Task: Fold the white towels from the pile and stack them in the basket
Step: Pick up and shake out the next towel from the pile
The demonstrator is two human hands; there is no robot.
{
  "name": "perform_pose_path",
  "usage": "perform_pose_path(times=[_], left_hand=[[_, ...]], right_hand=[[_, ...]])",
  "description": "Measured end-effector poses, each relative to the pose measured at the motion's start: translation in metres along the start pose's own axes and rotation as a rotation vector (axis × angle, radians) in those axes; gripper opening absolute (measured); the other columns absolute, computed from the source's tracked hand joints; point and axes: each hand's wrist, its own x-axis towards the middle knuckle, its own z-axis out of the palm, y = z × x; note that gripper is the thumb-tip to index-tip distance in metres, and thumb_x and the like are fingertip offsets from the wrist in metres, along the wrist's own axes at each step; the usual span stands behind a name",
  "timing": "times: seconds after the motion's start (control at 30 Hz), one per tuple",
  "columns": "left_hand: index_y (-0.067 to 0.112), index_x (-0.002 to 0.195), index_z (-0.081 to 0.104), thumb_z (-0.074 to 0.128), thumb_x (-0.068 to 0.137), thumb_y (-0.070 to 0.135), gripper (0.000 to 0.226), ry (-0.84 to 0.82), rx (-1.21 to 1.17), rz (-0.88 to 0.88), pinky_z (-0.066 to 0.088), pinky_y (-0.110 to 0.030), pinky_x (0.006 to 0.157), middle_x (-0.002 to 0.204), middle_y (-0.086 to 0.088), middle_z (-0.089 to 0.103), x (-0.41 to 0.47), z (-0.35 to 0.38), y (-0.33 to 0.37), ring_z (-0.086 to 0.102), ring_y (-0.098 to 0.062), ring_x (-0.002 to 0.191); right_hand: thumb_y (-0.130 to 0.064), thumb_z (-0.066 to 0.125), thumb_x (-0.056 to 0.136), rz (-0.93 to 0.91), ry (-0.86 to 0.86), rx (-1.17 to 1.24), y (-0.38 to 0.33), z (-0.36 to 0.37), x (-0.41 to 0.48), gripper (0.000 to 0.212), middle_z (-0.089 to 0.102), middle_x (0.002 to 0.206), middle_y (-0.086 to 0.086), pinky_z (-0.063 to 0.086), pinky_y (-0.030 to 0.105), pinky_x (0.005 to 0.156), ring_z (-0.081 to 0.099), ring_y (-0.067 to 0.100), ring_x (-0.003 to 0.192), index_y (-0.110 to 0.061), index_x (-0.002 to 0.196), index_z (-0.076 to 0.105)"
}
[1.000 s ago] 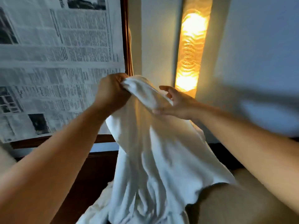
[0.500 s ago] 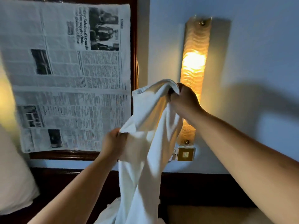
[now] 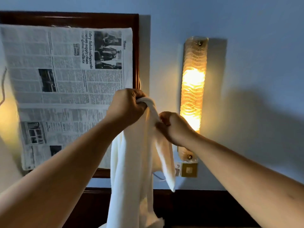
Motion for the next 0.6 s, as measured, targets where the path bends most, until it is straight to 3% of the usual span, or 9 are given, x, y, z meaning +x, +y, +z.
perform_pose_path(times=[0.03, 0.17, 0.23, 0.3, 0.37, 0.43, 0.5, 0.57, 0.6], left_hand=[[0.02, 0.086, 0.08, 0.071, 0.084, 0.017, 0.01, 0.018, 0.028, 0.025, 0.046, -0.024, 0.052, 0.071, 0.003, 0.071, 0.003, -0.004, 0.001, 0.062, -0.012, 0.061], [0.021, 0.083, 0.076, 0.066, 0.085, 0.016, 0.011, 0.005, 0.18, 0.011, 0.033, -0.022, 0.047, 0.059, 0.004, 0.06, 0.008, -0.013, -0.016, 0.059, -0.021, 0.057], [0.026, 0.09, 0.079, 0.065, 0.087, 0.013, 0.019, 0.019, 0.212, -0.054, 0.033, -0.022, 0.049, 0.063, 0.0, 0.066, -0.002, -0.009, -0.037, 0.065, -0.023, 0.062], [0.029, 0.098, 0.081, 0.065, 0.091, 0.012, 0.024, -0.015, 0.148, -0.184, 0.035, -0.022, 0.054, 0.072, -0.004, 0.073, -0.028, 0.0, -0.073, 0.066, -0.018, 0.067], [0.032, 0.086, 0.079, 0.063, 0.094, 0.013, 0.027, -0.127, 0.104, -0.421, 0.038, -0.022, 0.053, 0.064, 0.001, 0.069, -0.075, 0.006, -0.127, 0.066, -0.016, 0.067], [0.028, 0.065, 0.07, 0.06, 0.096, 0.014, 0.035, -0.209, 0.142, -0.679, 0.041, -0.026, 0.05, 0.053, 0.004, 0.062, -0.135, 0.004, -0.183, 0.065, -0.022, 0.061], [0.019, 0.065, 0.068, 0.057, 0.099, 0.015, 0.035, -0.185, 0.183, -0.919, 0.04, -0.031, 0.05, 0.055, -0.004, 0.063, -0.18, -0.008, -0.224, 0.062, -0.03, 0.06], [0.009, 0.083, 0.07, 0.056, 0.1, 0.018, 0.024, -0.076, 0.207, -1.062, 0.048, -0.038, 0.061, 0.074, -0.015, 0.068, -0.19, -0.02, -0.244, 0.06, -0.035, 0.069], [0.007, 0.091, 0.071, 0.056, 0.099, 0.018, 0.02, -0.019, 0.179, -1.079, 0.051, -0.041, 0.067, 0.078, -0.017, 0.066, -0.18, -0.022, -0.245, 0.06, -0.036, 0.073]], right_hand=[[-0.024, 0.054, 0.099, 0.013, 0.057, -0.004, 0.002, -0.003, 0.004, 0.019, 0.056, 0.073, -0.006, 0.035, 0.03, 0.059, 0.052, 0.012, 0.068, -0.024, 0.08, 0.058], [-0.013, 0.039, 0.099, 0.14, 0.214, 0.179, -0.009, -0.023, 0.025, 0.027, 0.062, 0.087, 0.001, 0.041, 0.029, 0.059, 0.057, 0.016, 0.076, -0.018, 0.102, 0.064], [-0.01, 0.037, 0.099, 0.198, 0.283, 0.354, -0.015, -0.032, 0.042, 0.029, 0.064, 0.089, 0.006, 0.043, 0.029, 0.064, 0.06, 0.021, 0.079, -0.015, 0.1, 0.066], [-0.007, 0.039, 0.098, 0.281, 0.365, 0.601, -0.017, -0.042, 0.058, 0.029, 0.066, 0.089, 0.011, 0.047, 0.031, 0.071, 0.064, 0.028, 0.085, -0.015, 0.09, 0.066], [-0.007, 0.043, 0.097, 0.417, 0.477, 0.728, -0.008, -0.052, 0.072, 0.027, 0.062, 0.082, 0.007, 0.045, 0.027, 0.068, 0.061, 0.026, 0.082, -0.016, 0.083, 0.064], [-0.01, 0.045, 0.098, 0.531, 0.553, 0.617, 0.014, -0.059, 0.074, 0.02, 0.055, 0.079, 0.003, 0.04, 0.025, 0.064, 0.055, 0.021, 0.075, -0.014, 0.094, 0.064], [-0.011, 0.048, 0.096, 0.519, 0.558, 0.451, 0.04, -0.056, 0.069, 0.022, 0.054, 0.081, 0.006, 0.036, 0.023, 0.058, 0.05, 0.02, 0.071, -0.005, 0.105, 0.068], [-0.013, 0.057, 0.091, 0.461, 0.401, 0.271, 0.052, -0.039, 0.059, 0.023, 0.058, 0.081, 0.005, 0.037, 0.021, 0.053, 0.052, 0.017, 0.066, 0.0, 0.105, 0.071], [-0.015, 0.064, 0.089, 0.438, 0.234, 0.205, 0.049, -0.026, 0.053, 0.021, 0.061, 0.082, 0.003, 0.04, 0.019, 0.054, 0.055, 0.014, 0.067, -0.002, 0.105, 0.072]])
